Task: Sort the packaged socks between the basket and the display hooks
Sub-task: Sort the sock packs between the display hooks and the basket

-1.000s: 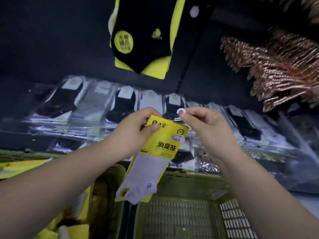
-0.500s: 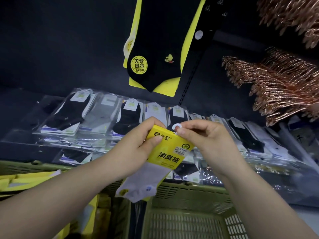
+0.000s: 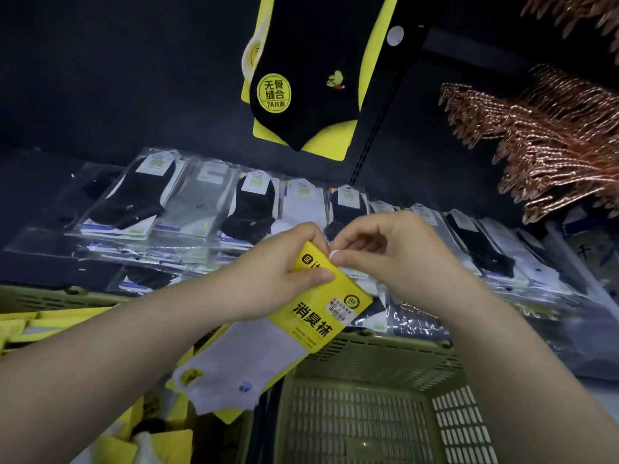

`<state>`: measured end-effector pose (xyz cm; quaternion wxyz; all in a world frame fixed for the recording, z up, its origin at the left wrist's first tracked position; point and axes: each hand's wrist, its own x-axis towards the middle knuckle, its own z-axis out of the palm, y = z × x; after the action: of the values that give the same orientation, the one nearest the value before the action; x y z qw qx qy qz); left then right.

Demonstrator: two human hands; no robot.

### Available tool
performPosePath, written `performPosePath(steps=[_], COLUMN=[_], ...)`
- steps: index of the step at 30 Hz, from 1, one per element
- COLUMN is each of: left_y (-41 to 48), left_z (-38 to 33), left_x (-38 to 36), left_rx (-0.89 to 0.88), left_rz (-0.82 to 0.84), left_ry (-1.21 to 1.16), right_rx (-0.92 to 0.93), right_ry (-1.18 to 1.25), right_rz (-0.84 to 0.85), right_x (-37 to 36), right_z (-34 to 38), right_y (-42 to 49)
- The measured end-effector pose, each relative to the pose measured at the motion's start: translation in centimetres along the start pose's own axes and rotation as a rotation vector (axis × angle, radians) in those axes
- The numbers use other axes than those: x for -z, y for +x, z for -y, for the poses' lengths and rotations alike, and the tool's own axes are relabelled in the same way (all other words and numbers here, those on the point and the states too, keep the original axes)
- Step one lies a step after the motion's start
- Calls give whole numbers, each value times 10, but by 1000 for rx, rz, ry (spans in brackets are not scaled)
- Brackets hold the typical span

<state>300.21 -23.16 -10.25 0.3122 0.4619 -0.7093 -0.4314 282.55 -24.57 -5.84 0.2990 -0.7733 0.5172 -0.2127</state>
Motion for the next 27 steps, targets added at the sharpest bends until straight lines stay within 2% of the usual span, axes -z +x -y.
performPosePath(steps=[3, 8, 17, 21, 22, 25, 27], left_y=[1, 1, -5, -5, -5, -3, -2], left_z=[5, 13, 22, 25, 25, 24, 22], left_x=[-1, 1, 4, 5, 4, 3, 4], left_rx=[51, 134, 171, 179, 180, 180, 172], left_rz=[38, 58, 82, 89, 81, 57, 102], left_ry=[-26, -221, -377, -475, -475, -439, -358], right_rx=[-105, -162, -84, -223, -229, -115, -98], right_ry=[52, 248, 142, 376, 367, 126, 95], right_rz=[52, -57, -177, -202, -230, -276, -113], right_x=[-1, -14, -36, -42, -45, -48, -38], right_z=[-4, -7, 3, 2, 2, 1, 1], right_y=[3, 1, -5, -5, -5, -6, -3])
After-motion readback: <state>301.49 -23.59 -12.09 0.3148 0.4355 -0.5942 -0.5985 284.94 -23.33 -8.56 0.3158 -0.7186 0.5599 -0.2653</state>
